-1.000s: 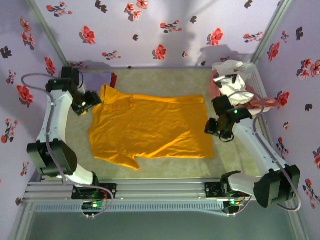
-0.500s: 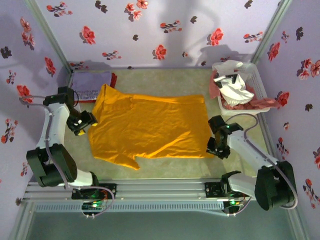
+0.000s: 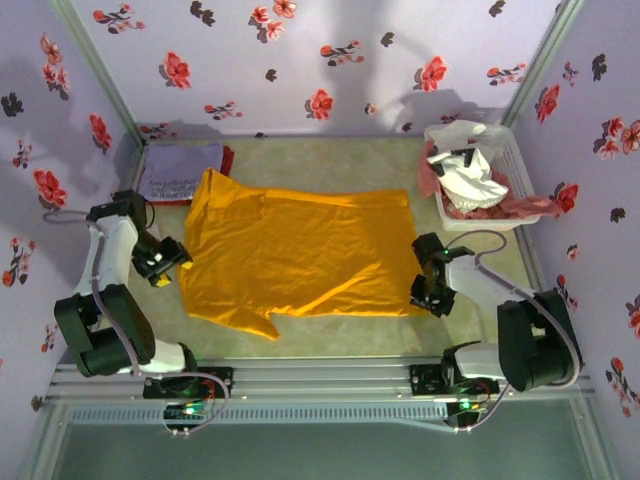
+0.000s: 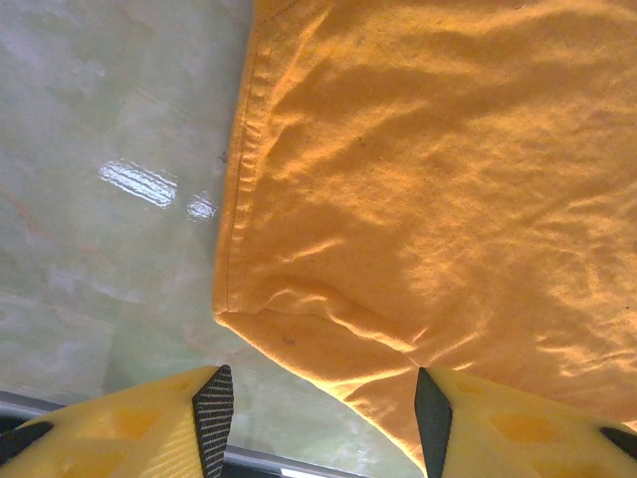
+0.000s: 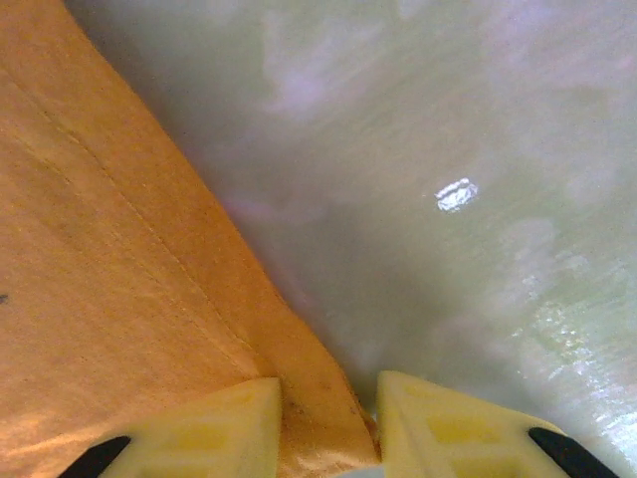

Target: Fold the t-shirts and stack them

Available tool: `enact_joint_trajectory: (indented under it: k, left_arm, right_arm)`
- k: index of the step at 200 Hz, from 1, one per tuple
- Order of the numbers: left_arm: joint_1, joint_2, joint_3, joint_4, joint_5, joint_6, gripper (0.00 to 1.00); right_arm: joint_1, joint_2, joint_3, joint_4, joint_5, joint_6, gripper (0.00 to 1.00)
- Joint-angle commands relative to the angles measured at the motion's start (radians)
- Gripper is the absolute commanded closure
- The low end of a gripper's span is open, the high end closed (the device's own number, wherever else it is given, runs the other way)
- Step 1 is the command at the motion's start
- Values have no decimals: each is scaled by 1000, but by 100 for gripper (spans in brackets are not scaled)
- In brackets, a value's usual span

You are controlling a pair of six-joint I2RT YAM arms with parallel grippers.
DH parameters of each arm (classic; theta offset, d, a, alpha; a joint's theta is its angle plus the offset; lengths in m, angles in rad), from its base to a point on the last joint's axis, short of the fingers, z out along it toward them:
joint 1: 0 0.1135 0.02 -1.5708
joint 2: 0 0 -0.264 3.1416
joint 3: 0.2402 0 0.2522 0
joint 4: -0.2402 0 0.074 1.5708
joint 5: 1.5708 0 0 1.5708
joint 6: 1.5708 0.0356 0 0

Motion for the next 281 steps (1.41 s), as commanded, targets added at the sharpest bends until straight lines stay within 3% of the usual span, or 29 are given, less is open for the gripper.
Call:
enact_joint_trajectory:
  k: [1, 46, 75, 138, 212, 281]
  left_arm:
    - [18, -26, -22, -21, 9, 34, 46]
    - [26, -4, -40, -38, 17, 23, 46]
    - [26, 19, -77, -35, 42, 2, 48]
    - [26, 159, -214, 31, 99, -57, 56]
    - [23, 239, -209, -12, 0, -108, 61]
    - [27, 260, -314, 225, 17, -292, 71]
  right_arm:
    - [-12, 26, -36, 43, 15, 19, 75]
    - [-28, -64, -20, -10, 54, 3, 100]
    - [-59, -121, -7, -45, 74, -26, 100]
    - [-68, -107, 10, -23, -18, -47, 100]
    - [-68, -113, 15, -66, -16, -46, 100]
    - [-67, -119, 31, -80, -52, -61, 100]
